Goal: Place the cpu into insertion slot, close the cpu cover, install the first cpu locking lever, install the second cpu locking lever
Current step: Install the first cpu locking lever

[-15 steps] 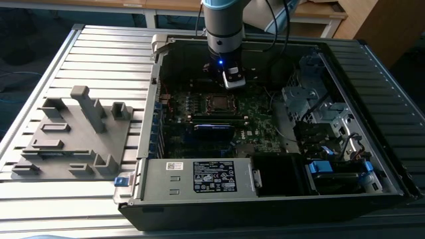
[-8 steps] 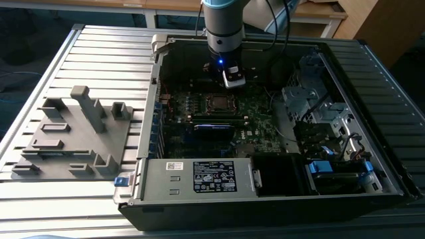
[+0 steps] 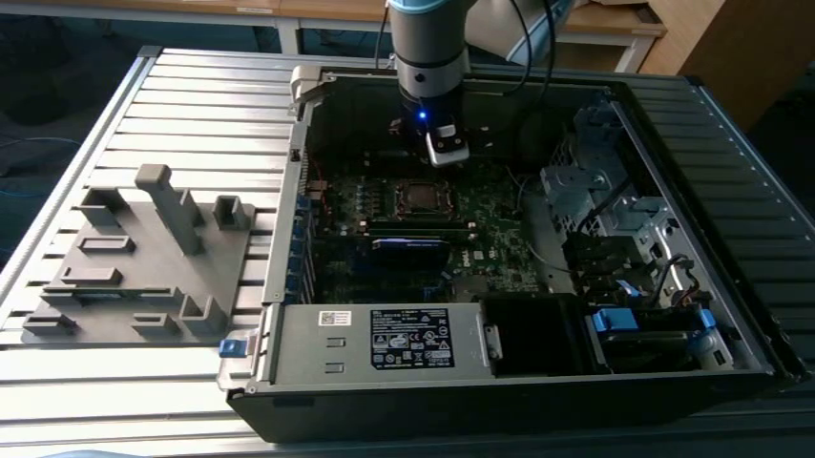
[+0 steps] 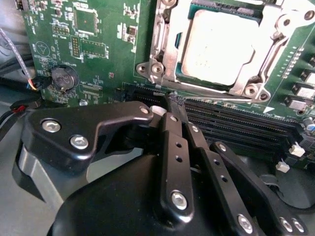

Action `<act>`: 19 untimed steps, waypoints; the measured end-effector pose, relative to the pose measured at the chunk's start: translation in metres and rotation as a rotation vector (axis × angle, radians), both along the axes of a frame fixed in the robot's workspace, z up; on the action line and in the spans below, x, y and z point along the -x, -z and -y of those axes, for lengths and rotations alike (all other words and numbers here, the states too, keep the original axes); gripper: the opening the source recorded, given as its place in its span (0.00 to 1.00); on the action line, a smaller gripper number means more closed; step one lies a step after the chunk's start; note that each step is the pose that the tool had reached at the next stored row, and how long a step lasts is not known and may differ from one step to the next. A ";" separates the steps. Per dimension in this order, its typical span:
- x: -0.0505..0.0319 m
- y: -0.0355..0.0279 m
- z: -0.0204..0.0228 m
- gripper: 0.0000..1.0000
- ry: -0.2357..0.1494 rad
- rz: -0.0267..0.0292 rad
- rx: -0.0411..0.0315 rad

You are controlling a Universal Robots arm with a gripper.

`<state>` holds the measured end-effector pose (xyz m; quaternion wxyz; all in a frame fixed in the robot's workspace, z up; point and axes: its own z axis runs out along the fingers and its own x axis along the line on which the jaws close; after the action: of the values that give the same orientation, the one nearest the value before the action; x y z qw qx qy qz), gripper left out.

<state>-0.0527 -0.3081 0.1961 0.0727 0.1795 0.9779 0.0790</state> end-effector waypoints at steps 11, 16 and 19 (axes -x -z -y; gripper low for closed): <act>0.0011 0.0000 -0.0018 0.11 0.009 0.0020 0.0153; 0.0011 0.0002 -0.0017 0.11 0.010 0.0068 0.0254; 0.0011 0.0007 -0.0018 0.11 0.011 0.0121 0.0300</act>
<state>-0.0538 -0.3063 0.1954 0.0817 0.1833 0.9775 0.0650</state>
